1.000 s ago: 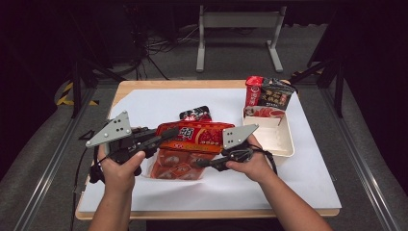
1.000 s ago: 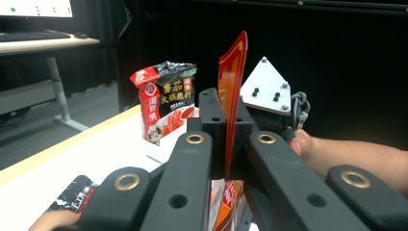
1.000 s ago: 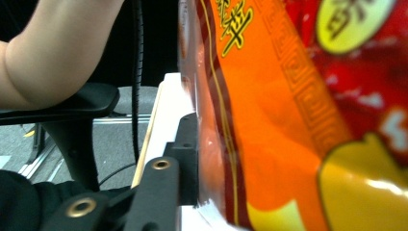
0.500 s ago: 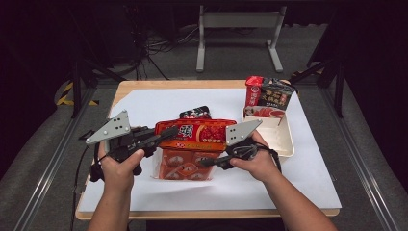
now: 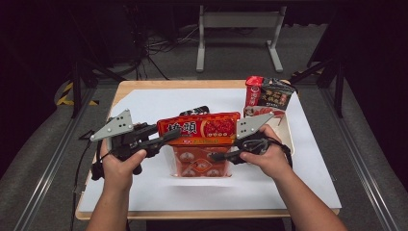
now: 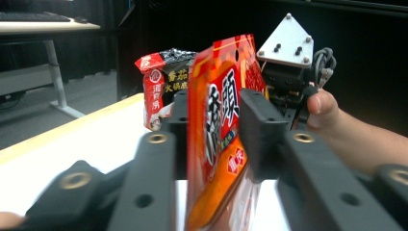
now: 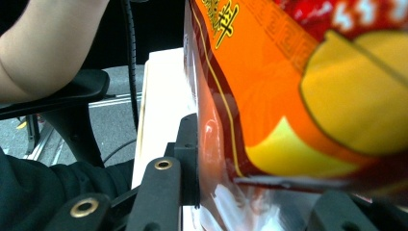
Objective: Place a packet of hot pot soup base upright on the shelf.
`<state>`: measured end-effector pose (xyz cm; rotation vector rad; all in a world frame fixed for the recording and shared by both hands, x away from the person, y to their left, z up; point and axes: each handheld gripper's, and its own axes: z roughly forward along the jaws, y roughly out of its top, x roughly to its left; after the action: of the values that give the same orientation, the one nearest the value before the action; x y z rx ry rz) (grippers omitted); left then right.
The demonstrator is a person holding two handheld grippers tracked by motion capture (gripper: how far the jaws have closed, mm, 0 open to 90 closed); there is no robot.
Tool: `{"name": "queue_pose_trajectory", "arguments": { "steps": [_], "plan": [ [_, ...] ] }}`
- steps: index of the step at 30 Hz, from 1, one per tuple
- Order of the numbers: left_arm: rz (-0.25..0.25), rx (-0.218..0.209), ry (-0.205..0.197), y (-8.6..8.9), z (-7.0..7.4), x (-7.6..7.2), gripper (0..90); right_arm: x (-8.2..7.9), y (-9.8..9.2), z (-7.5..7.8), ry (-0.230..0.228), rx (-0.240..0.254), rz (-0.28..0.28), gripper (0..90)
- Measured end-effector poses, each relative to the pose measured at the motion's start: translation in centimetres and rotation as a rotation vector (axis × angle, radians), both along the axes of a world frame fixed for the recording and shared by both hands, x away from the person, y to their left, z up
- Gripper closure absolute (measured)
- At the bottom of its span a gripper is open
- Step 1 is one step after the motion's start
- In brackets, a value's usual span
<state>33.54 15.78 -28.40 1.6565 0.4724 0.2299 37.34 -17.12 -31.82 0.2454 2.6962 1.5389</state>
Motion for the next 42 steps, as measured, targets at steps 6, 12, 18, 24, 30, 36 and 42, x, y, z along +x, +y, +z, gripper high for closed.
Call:
{"name": "queue_pose_trajectory", "arguments": {
  "steps": [6,12,18,24,30,36,42],
  "plan": [
    [0.024,0.043,0.009,0.1,-0.2,0.2,47.0,0.2,-1.1,0.6,0.004,0.007,-0.042,70.1],
    [0.060,0.056,0.017,0.5,-0.5,0.7,39.3,0.6,-2.8,1.7,-0.004,0.025,-0.094,70.1],
    [0.092,0.073,0.032,0.9,-0.9,1.2,31.3,0.9,-4.1,3.0,-0.019,0.048,-0.130,70.1],
    [0.111,0.090,0.054,1.2,-1.4,1.8,27.6,1.2,-5.4,4.1,-0.029,0.080,-0.169,70.1],
    [0.125,0.105,0.069,1.5,-1.7,2.1,24.3,1.8,-6.6,4.8,-0.030,0.107,-0.211,70.1],
    [0.134,0.123,0.079,1.6,-2.0,2.5,20.6,2.1,-7.6,5.5,-0.046,0.120,-0.247,70.1],
    [0.131,0.130,0.085,1.5,-2.1,2.5,17.4,2.4,-8.8,6.0,-0.062,0.128,-0.287,70.1]
  ]
}}
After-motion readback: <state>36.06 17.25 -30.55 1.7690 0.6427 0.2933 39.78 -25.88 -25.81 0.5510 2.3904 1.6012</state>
